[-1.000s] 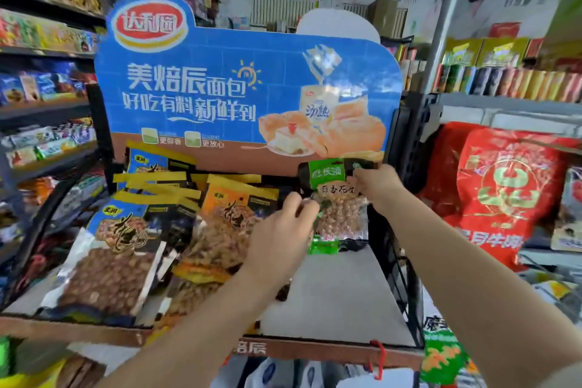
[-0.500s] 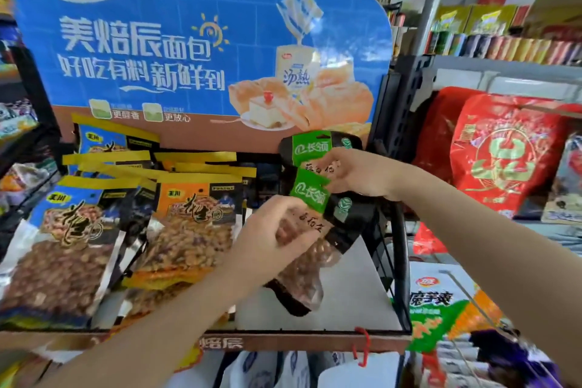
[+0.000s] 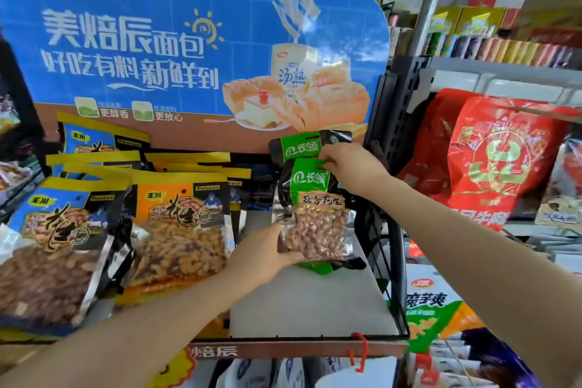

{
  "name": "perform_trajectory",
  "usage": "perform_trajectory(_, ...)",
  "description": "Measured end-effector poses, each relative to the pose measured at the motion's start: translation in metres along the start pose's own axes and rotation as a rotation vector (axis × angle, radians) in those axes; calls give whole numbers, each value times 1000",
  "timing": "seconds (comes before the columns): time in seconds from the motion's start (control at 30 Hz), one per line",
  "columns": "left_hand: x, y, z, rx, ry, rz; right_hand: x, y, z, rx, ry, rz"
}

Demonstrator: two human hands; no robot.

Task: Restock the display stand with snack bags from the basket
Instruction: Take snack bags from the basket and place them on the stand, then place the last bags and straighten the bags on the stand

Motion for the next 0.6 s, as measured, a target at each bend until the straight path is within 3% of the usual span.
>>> perform_trajectory(0.2, -5, -1, 6, 111, -3, 47, -6, -1, 11, -24, 17, -122)
perform_trajectory(0.3, -24, -22, 9, 4, -12, -50, -32, -14, 15, 46, 68, -215)
perform_trajectory(0.43, -73, -55, -1, 0, 247, -280, -96, -25, 43, 107, 107, -297)
perform_trajectory(0.6, -153, -22, -22, 9, 597, -120, -210, -16, 77, 121, 246, -384)
Point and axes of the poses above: each hand's wrist, its own x-axis towards the middle knuckle, its own y-axis out of the palm, z = x × y, the point moved 5 cm from there along x, towards the middle knuckle, and after that the axes turned 10 degrees about -y, right-handed, at the moved point
